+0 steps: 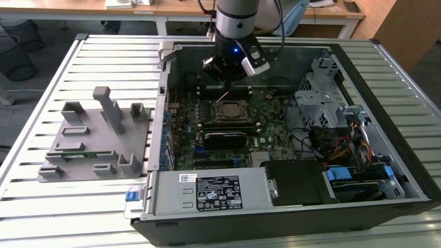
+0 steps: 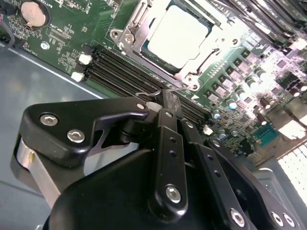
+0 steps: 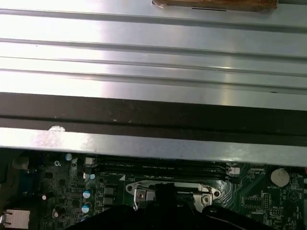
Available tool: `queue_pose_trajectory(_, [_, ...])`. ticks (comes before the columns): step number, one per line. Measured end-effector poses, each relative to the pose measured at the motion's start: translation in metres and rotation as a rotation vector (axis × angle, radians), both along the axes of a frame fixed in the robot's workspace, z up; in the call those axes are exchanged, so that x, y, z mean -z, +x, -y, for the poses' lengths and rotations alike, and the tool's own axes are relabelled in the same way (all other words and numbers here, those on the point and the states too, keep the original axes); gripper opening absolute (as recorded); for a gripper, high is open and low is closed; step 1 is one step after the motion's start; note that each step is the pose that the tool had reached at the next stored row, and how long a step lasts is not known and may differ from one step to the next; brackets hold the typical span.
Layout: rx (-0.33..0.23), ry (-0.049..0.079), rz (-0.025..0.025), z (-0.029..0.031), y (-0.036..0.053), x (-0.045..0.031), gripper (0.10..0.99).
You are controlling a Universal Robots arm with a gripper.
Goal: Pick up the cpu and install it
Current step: 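Install the first cpu locking lever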
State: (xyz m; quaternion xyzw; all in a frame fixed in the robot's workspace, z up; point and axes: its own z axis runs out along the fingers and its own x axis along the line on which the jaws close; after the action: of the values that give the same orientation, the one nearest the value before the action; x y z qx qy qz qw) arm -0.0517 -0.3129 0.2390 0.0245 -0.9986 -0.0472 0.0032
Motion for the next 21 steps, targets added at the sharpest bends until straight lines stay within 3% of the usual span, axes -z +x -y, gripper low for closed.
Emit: queue_pose_trajectory(21, [0.000,0.000,-0.0001,-0.0023,0.0188,0.0169,0.106])
